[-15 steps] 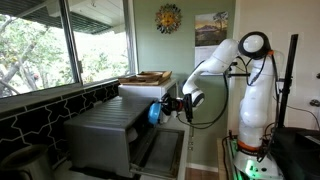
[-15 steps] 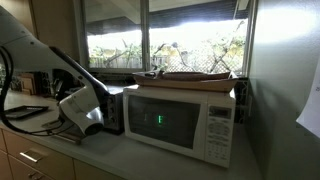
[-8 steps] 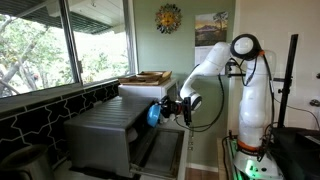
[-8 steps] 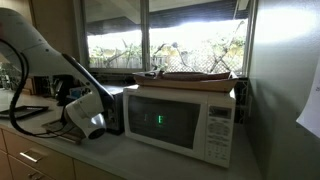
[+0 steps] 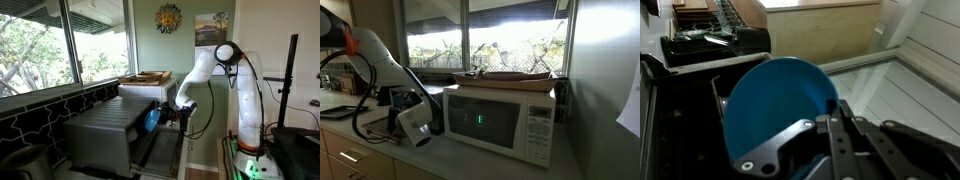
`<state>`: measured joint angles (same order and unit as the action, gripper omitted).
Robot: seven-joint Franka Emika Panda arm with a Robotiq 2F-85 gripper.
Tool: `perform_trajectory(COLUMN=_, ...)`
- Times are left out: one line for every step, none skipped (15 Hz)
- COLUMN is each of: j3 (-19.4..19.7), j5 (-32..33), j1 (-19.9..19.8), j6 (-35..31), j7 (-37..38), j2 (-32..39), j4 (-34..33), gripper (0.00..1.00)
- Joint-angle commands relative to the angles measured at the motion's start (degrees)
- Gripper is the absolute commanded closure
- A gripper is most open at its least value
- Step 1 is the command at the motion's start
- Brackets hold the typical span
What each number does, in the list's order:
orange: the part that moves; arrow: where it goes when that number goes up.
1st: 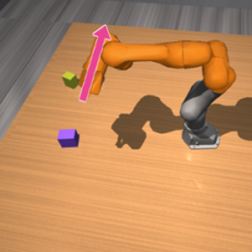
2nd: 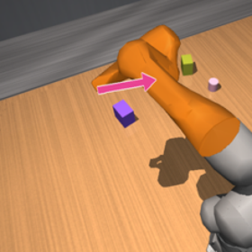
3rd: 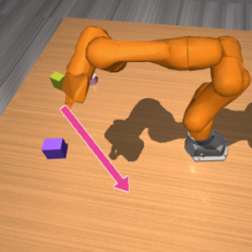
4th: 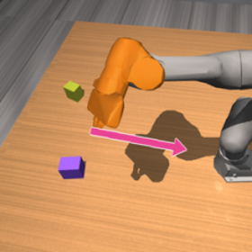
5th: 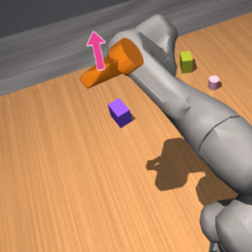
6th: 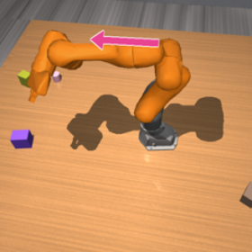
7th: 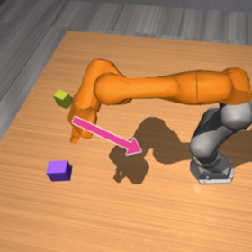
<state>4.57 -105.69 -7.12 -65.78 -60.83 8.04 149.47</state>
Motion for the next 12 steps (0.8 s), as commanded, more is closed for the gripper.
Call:
perform_trajectory(j3=0.97, j5=1.84, j1=0.77, j6=3.41, j7=-5.94, j2=4.99, j4=-3.66, gripper=0.99)
perform_trajectory(j3=1.02, j5=1.71, j1=0.81, j6=3.83, j7=-6.86, j2=5.59, j4=-4.14, gripper=0.99)
perform_trajectory(j3=1.09, j5=1.60, j1=0.73, j6=5.03, j7=-7.01, j2=6.12, j4=-4.51, gripper=0.99)
perform_trajectory(j3=1.18, j5=1.52, j1=0.65, j6=6.09, j7=-7.14, j2=6.52, j4=-4.84, gripper=0.99)
perform_trajectory(j3=1.31, j5=1.42, j1=0.55, j6=7.20, j7=-7.25, j2=6.80, j4=-5.11, gripper=0.99)
perform_trajectory(j3=1.47, j5=1.42, j1=0.56, j6=7.84, j7=-7.45, j2=7.08, j4=-5.41, gripper=0.99)
perform_trajectory(j3=1.60, j5=1.35, j1=0.62, j6=8.06, j7=-7.64, j2=7.34, j4=-5.65, gripper=0.99)
perform_trajectory(j3=1.73, j5=1.36, j1=0.73, j6=7.97, j7=-7.76, j2=7.60, j4=-5.87, gripper=0.99)
perform_trajectory(j3=1.84, j5=1.49, j1=0.81, j6=7.82, j7=-7.80, j2=7.85, j4=-6.09, gripper=0.99)
perform_trajectory(j3=2.02, j5=1.90, j1=0.96, j6=7.01, j7=-8.43, j2=8.02, j4=-6.45, gripper=0.99)
perform_trajectory(j3=2.11, j5=1.96, j1=1.06, j6=6.58, j7=-9.03, j2=8.18, j4=-6.62, gripper=0.99)
perform_trajectory(j3=2.25, j5=2.45, j1=1.17, j6=6.43, j7=-10.31, j2=8.39, j4=-7.02, gripper=0.99)
